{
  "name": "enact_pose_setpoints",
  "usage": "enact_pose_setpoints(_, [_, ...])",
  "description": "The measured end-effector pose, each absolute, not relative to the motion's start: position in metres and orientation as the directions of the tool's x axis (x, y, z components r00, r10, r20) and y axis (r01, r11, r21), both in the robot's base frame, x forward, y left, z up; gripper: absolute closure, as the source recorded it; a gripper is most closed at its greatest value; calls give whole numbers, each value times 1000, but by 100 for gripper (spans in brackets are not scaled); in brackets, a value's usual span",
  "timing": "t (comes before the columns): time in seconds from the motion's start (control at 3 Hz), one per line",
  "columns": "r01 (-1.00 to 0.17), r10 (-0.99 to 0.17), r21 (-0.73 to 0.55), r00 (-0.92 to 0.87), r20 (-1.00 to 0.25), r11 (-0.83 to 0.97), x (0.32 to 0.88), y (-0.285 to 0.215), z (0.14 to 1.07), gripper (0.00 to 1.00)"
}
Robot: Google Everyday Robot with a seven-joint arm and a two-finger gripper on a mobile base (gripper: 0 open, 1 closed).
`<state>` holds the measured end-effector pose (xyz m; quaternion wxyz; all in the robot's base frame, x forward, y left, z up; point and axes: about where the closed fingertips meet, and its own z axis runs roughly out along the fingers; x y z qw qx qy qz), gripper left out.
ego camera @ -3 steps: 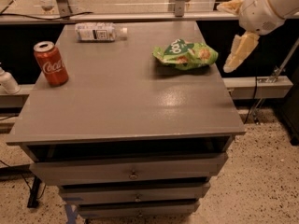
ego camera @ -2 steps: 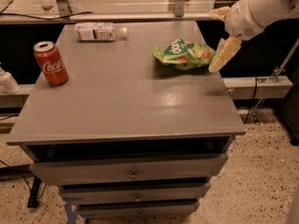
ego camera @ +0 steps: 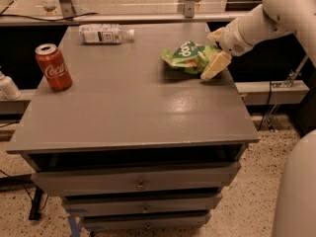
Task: Move green rice chip bag near blue plastic bottle
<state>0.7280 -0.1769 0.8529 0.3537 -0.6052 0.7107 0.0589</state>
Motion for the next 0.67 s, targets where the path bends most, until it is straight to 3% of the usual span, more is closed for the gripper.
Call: enact_pose_setpoints(0.67, [-898, -798, -329, -37, -602, 291, 750, -152, 871, 64])
